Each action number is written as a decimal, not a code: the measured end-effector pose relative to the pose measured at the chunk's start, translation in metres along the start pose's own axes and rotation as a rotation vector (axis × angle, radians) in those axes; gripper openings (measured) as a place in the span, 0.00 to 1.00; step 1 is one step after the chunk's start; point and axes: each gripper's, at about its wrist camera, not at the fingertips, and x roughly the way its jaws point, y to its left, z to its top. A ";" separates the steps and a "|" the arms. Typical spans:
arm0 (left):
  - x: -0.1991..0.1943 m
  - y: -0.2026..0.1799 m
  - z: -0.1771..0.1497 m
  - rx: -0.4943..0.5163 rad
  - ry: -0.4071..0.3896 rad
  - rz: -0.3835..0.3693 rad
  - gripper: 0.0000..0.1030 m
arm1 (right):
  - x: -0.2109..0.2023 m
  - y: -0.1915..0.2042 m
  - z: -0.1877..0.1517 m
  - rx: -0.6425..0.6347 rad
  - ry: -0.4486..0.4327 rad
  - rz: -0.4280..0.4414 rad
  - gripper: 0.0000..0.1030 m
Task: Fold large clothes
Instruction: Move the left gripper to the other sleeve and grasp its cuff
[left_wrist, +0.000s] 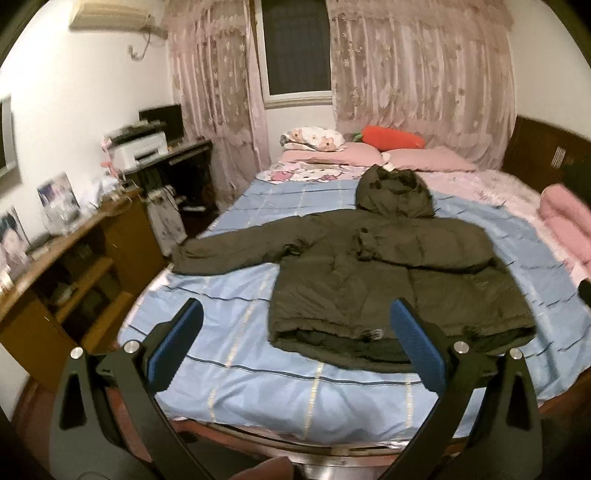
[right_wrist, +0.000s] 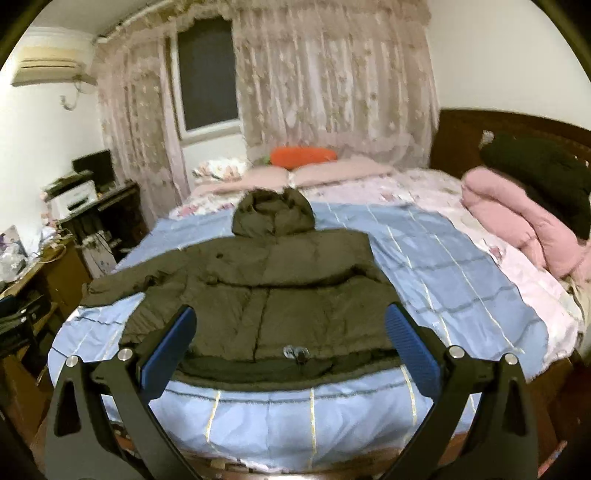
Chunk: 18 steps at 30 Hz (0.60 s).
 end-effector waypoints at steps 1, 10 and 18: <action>0.001 0.005 0.002 -0.033 0.007 -0.034 0.98 | -0.001 0.000 -0.002 -0.015 -0.035 0.019 0.99; 0.038 0.067 0.002 -0.398 0.156 -0.347 0.98 | 0.019 -0.013 -0.030 -0.146 -0.142 0.038 0.99; 0.074 0.107 -0.004 -0.635 0.182 -0.486 0.98 | 0.027 -0.035 -0.043 -0.115 -0.193 -0.028 0.99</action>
